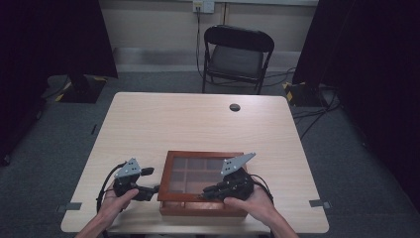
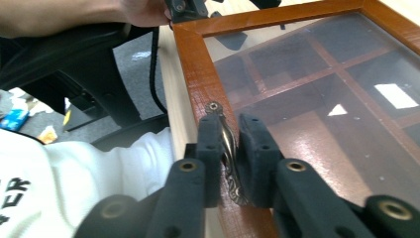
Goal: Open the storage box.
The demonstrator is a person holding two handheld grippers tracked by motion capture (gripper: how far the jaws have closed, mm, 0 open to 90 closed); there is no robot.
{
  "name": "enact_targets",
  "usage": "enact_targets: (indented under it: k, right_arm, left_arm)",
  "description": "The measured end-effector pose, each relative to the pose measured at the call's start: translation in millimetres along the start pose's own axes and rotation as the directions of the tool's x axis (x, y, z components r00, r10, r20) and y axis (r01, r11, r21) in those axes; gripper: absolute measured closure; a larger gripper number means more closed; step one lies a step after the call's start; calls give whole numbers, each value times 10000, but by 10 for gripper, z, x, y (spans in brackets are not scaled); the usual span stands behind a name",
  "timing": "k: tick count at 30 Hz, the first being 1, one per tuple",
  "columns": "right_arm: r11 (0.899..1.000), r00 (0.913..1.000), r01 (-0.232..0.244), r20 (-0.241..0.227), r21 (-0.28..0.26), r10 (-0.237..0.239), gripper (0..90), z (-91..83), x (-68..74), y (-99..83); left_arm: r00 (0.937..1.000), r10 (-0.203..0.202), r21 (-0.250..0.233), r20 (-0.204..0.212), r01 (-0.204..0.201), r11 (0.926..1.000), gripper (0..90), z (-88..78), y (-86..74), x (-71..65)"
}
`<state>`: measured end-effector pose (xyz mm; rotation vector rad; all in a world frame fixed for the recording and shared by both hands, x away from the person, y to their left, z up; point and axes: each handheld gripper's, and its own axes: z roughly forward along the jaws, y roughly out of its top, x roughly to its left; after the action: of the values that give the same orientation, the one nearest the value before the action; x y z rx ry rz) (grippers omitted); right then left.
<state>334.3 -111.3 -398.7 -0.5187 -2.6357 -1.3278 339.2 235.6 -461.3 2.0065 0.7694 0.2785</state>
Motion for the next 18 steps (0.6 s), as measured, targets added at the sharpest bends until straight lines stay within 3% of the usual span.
enact_targets:
  k: [5, 12, 18]
  right_arm:
    - [9992, 9975, -210, 665, -331, 232, 526, -83, -13, -30]
    - [9953, 9900, -454, 1295, -855, 563, 418, -294, -59, -136]
    - [9909, 9859, -471, 1536, -1262, 664, 326, -399, -65, -200]
  left_arm:
    - [10000, 41, -87, -40, -42, 10000, 217, -7, 10, 2]
    - [9998, -104, -425, -197, 95, 9990, 228, -42, 57, -5]
    - [9997, -162, -603, -204, 150, 9981, 222, -55, 92, -2]
